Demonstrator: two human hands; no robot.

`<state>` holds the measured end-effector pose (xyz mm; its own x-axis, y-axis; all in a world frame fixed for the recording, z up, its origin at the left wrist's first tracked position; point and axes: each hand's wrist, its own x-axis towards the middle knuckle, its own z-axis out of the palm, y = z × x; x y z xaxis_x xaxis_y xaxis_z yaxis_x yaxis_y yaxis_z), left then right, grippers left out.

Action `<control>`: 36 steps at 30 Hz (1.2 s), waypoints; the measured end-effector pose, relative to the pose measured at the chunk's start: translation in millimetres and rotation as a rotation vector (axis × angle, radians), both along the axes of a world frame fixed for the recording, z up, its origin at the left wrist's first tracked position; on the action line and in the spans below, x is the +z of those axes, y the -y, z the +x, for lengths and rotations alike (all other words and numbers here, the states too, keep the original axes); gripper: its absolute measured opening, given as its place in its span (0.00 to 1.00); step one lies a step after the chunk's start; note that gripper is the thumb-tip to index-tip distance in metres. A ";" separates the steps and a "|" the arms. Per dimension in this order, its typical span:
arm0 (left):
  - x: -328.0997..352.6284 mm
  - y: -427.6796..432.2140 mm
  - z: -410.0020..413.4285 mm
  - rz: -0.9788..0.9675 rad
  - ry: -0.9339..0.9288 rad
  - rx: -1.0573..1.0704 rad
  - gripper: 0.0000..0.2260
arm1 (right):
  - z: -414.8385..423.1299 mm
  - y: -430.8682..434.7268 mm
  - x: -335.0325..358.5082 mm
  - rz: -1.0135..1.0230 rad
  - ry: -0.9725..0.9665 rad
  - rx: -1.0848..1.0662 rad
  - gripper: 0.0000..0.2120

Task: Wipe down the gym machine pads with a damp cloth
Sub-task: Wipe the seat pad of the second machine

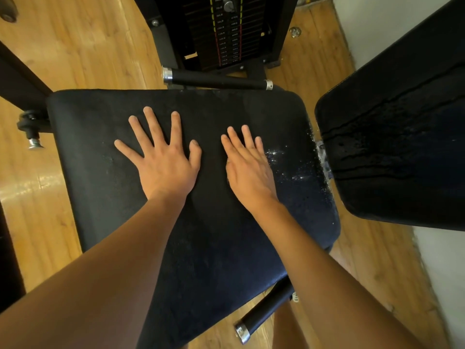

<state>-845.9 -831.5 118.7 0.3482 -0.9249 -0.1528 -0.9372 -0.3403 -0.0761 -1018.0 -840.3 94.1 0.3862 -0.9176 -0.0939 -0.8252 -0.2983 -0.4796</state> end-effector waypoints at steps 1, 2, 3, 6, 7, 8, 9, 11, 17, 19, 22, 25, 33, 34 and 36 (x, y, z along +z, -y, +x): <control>-0.5 -0.3 0.3 -0.004 -0.002 0.000 0.30 | 2.6 4.7 -0.7 0.003 -0.010 -0.009 0.26; -0.8 -0.2 0.1 -0.009 -0.004 0.001 0.30 | 4.6 9.0 -1.8 0.006 -0.026 -0.021 0.26; -0.7 0.5 -0.6 -0.013 -0.006 0.002 0.30 | 6.0 12.0 -2.8 0.009 -0.043 -0.032 0.27; -0.3 2.3 -1.9 -0.019 -0.014 0.006 0.30 | 6.6 11.1 -4.1 0.014 -0.048 -0.050 0.28; -0.4 2.3 -2.1 -0.017 -0.015 0.008 0.30 | 5.3 8.8 -4.5 0.020 -0.032 -0.054 0.28; -0.4 2.2 -2.6 -0.014 -0.014 0.008 0.30 | 2.8 5.7 -4.5 0.030 -0.012 -0.062 0.27; -0.2 2.3 -3.3 -0.013 -0.014 0.004 0.30 | -0.2 1.7 -4.1 0.041 0.007 -0.070 0.26; 0.6 2.5 -3.2 -0.013 -0.010 0.000 0.30 | -7.1 -12.3 -1.5 0.063 0.043 -0.073 0.25; -1.5 3.5 -2.8 -0.012 -0.004 -0.009 0.30 | -30.0 -69.1 8.9 0.093 0.090 -0.065 0.25; -1.6 3.4 -2.0 -0.021 -0.001 -0.013 0.30 | -27.5 -66.6 9.4 0.101 0.101 -0.082 0.25; -1.8 2.8 -1.0 -0.025 -0.006 -0.014 0.30 | -19.9 -53.6 9.6 0.088 0.095 -0.085 0.24; -1.2 2.3 -2.2 -0.029 -0.008 -0.014 0.30 | -12.5 -27.1 5.3 0.071 0.087 -0.085 0.24; 0.4 2.1 -2.3 -0.015 -0.014 -0.011 0.30 | -10.6 -27.3 5.1 0.081 0.055 -0.102 0.26; 1.1 2.1 -2.7 -0.015 -0.017 -0.012 0.30 | -15.4 -36.4 5.9 0.085 0.056 -0.094 0.25; 2.2 3.0 -3.3 -0.014 -0.021 -0.012 0.30 | -24.9 -56.7 7.7 0.094 0.058 -0.086 0.25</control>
